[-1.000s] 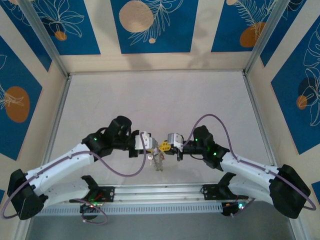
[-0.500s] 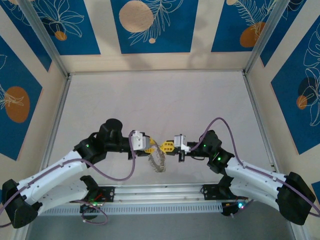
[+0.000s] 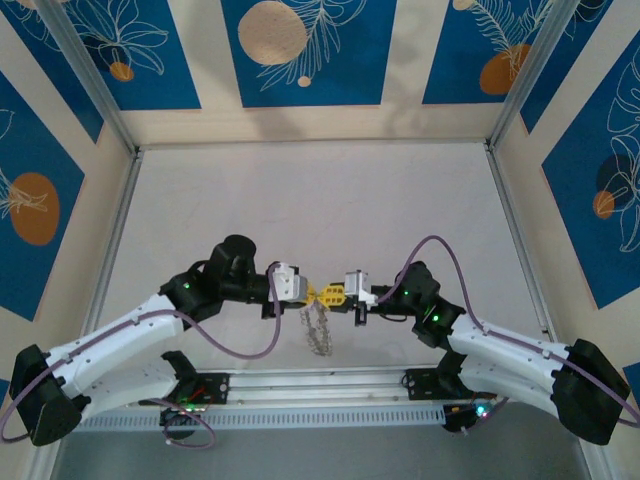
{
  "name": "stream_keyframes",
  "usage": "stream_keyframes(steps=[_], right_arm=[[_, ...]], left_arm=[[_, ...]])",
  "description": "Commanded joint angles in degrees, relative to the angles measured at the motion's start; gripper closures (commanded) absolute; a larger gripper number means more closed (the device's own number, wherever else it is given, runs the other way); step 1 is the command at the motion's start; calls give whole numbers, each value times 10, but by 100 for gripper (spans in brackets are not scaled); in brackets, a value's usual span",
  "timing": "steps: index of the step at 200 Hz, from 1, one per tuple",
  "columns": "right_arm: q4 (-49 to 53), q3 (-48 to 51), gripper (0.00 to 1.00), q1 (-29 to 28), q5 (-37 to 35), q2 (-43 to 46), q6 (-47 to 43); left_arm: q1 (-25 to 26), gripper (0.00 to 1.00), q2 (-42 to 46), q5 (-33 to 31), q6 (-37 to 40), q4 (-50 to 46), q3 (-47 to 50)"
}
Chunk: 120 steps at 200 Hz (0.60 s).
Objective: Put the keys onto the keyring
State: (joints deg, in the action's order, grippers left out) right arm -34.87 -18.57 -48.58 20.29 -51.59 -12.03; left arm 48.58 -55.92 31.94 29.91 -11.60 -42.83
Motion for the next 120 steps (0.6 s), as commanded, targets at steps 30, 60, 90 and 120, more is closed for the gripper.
stream_keyframes(steps=[30,60,90,120], right_arm=[[107,-40,91,-7,-27,-2,-44],[174,-68,83,-6,-37,-16,-60],[196,-89,83,-9,-41,-32,-61],[213,-98,88,-23,-73,-45,-69]], left_arm=[[16,100,-8,-44,65,-69,-34],[29,100,-46,-84,101,-145,-82],[37,100,-76,-90,107,-165,-108],[37,100,-100,-95,86,-158,-126]])
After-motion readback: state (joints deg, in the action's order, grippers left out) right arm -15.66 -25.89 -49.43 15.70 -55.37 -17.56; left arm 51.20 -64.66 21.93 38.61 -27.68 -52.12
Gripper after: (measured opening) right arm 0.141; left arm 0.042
